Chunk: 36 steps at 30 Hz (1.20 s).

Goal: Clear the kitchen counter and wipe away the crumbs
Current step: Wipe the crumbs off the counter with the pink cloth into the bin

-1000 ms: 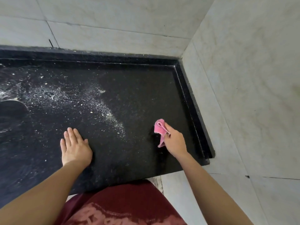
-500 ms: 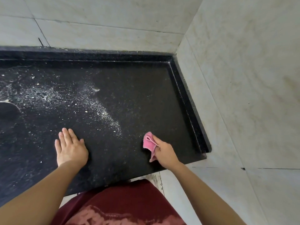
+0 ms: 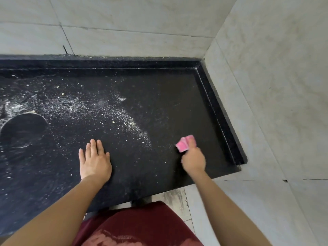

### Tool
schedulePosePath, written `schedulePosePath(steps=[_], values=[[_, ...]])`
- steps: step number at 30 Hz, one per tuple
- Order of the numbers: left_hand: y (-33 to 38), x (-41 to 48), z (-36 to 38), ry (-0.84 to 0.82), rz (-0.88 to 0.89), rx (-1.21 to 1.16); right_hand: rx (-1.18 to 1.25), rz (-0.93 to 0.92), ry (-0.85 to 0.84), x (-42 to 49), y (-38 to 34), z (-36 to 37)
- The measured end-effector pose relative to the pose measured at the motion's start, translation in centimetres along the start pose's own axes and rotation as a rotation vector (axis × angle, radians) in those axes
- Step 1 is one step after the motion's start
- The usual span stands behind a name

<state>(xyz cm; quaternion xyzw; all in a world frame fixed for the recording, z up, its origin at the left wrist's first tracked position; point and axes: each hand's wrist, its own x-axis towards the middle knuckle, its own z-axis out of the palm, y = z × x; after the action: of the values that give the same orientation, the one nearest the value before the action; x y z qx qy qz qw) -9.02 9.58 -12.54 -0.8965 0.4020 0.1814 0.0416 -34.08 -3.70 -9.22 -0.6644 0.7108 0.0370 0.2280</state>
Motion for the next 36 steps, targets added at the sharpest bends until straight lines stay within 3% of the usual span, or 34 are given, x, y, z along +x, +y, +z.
schedulePosePath(steps=[4, 7, 10, 13, 16, 19, 22, 25, 29, 33, 36], values=[[-1.5, 0.1, -0.8, -0.02, 0.112, 0.056, 0.031, -0.196, -0.168, -3.7, -7.1, 4.6], [-3.0, 0.6, -1.4, -0.048, 0.194, 0.021, 0.277, -0.289, -0.377, -5.0, -9.3, 4.8], [-6.0, 0.9, -1.6, -0.001, 0.25, -0.028, 0.285, -0.309, -0.239, -4.8, -7.6, 3.1], [-10.0, 0.9, -1.5, 0.059, 0.211, -0.065, 0.221, -0.088, -0.018, -3.7, -3.3, 1.0], [-13.4, 1.2, -1.5, 0.067, 0.128, -0.111, 0.037, 0.216, -0.044, -3.8, 0.8, -0.3], [-16.8, 1.8, -1.6, 0.053, 0.067, -0.119, -0.054, 0.316, -0.019, -6.4, 0.3, 2.1], [-18.2, 1.9, -1.7, 0.02, 0.063, -0.141, -0.05, 0.19, 0.088, -9.6, -4.0, 6.3], [-18.6, 1.8, -1.8, -0.009, 0.073, -0.158, -0.074, 0.073, 0.045, -12.7, -9.7, 10.0], [-18.5, 1.7, -1.9, -0.016, 0.066, -0.138, -0.014, -0.119, -0.102, -15.6, -15.5, 12.4], [-18.1, 1.6, -2.4, -0.04, 0.052, -0.117, 0.395, -0.265, -0.363, -15.5, -18.4, 11.4], [-17.9, 1.6, -2.8, -0.07, 0.049, -0.098, 0.477, -0.224, -0.181, -12.3, -17.4, 8.6]])
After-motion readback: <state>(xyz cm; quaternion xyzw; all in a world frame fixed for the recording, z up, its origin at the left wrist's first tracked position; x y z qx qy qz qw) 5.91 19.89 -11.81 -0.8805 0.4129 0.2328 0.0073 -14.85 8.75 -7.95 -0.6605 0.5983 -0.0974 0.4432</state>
